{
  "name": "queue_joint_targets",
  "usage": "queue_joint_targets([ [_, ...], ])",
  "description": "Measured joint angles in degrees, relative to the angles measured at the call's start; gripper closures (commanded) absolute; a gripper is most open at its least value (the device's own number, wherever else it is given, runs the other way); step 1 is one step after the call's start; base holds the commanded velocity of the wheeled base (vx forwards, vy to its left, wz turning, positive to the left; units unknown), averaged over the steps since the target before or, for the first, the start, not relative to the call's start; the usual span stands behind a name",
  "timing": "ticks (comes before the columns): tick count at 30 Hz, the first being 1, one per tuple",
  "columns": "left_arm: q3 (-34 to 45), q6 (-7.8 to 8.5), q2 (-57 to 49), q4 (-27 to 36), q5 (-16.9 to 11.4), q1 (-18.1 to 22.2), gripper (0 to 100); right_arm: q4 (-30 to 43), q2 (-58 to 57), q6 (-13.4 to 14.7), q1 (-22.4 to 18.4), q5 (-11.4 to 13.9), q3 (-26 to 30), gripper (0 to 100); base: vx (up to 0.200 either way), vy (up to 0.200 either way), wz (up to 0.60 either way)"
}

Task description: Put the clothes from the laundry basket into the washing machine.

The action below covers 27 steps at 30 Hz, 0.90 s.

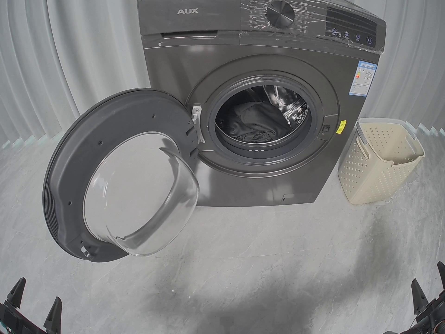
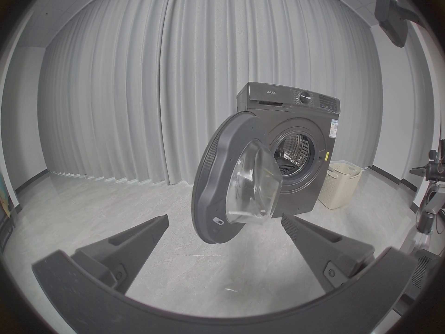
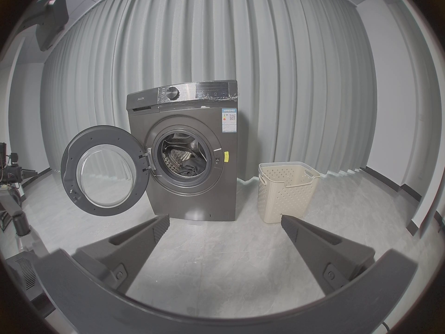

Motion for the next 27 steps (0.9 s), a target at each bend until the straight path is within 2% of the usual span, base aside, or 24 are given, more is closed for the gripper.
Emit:
queue_joint_targets([
  [3, 0.0, 0.02, 0.0, 0.0, 0.0, 0.0, 0, 0.0, 0.0, 0.0, 0.0, 0.0, 0.0, 0, 0.000, 0.000, 0.00],
  [9, 0.0, 0.02, 0.0, 0.0, 0.0, 0.1, 0, 0.0, 0.0, 0.0, 0.0, 0.0, 0.0, 0, -0.200, 0.000, 0.00],
  [27, 0.0, 0.10, 0.1, 0.0, 0.7, 0.1, 0, 0.0, 0.0, 0.0, 0.0, 0.0, 0.0, 0, 0.000, 0.000, 0.00],
])
